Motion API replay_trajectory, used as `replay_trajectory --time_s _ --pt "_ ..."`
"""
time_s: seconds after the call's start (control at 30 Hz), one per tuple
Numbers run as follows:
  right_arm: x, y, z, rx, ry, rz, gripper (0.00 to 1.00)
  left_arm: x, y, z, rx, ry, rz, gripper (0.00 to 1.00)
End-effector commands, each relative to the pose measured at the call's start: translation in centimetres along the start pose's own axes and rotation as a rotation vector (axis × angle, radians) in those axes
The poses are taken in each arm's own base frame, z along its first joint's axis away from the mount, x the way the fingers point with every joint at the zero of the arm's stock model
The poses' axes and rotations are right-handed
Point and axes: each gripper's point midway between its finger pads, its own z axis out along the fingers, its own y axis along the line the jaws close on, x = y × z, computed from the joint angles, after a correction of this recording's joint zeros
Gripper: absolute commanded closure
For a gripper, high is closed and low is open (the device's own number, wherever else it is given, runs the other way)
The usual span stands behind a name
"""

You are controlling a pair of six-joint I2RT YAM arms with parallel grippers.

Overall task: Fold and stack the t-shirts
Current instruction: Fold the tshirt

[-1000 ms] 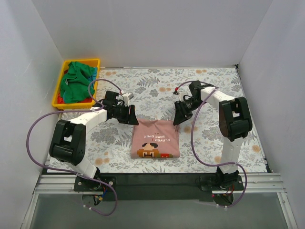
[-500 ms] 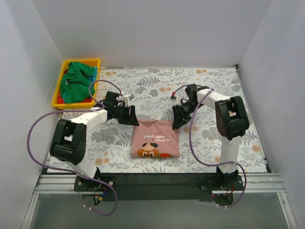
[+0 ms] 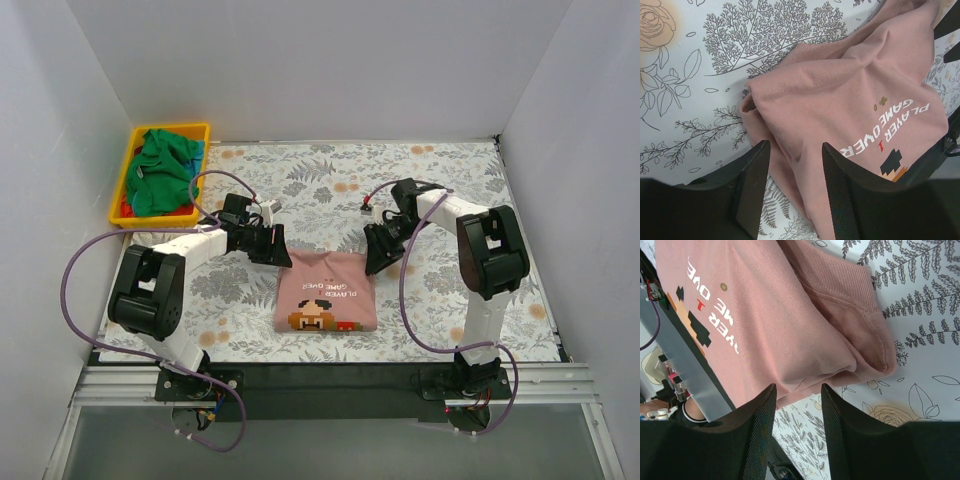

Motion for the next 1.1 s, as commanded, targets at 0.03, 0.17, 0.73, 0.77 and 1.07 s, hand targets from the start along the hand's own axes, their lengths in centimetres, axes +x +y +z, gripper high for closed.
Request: replay_trajectory --time_s 0.03,0.17,0.73,0.77,1.07 --pt "-1.2 0.3 0.4 -0.028 -0.01 -0.011 0.52 0.2 -0.2 0.1 0.023 0.004 -0.008 0.55" --pt "-1.9 0.6 0.5 -0.053 -0.019 -0.011 0.52 0.2 -0.3 0.2 0.03 0.005 -0.012 0.56" --pt "-4.6 0.0 -2.4 0.056 -0.104 -0.082 0.99 -0.9 0.1 -0.9 0.005 -0.051 -0.005 1.0" --pt "-4.9 -0.3 -2.8 0.073 -0.112 -0.087 0.99 -1.0 0.2 -1.1 -0.002 -0.058 -0.005 1.0" --pt "-6.4 -3.3 -3.7 0.179 -0.138 -0.101 0.99 -1.9 2.1 -1.3 -0.046 -0.094 -0.02 1.0"
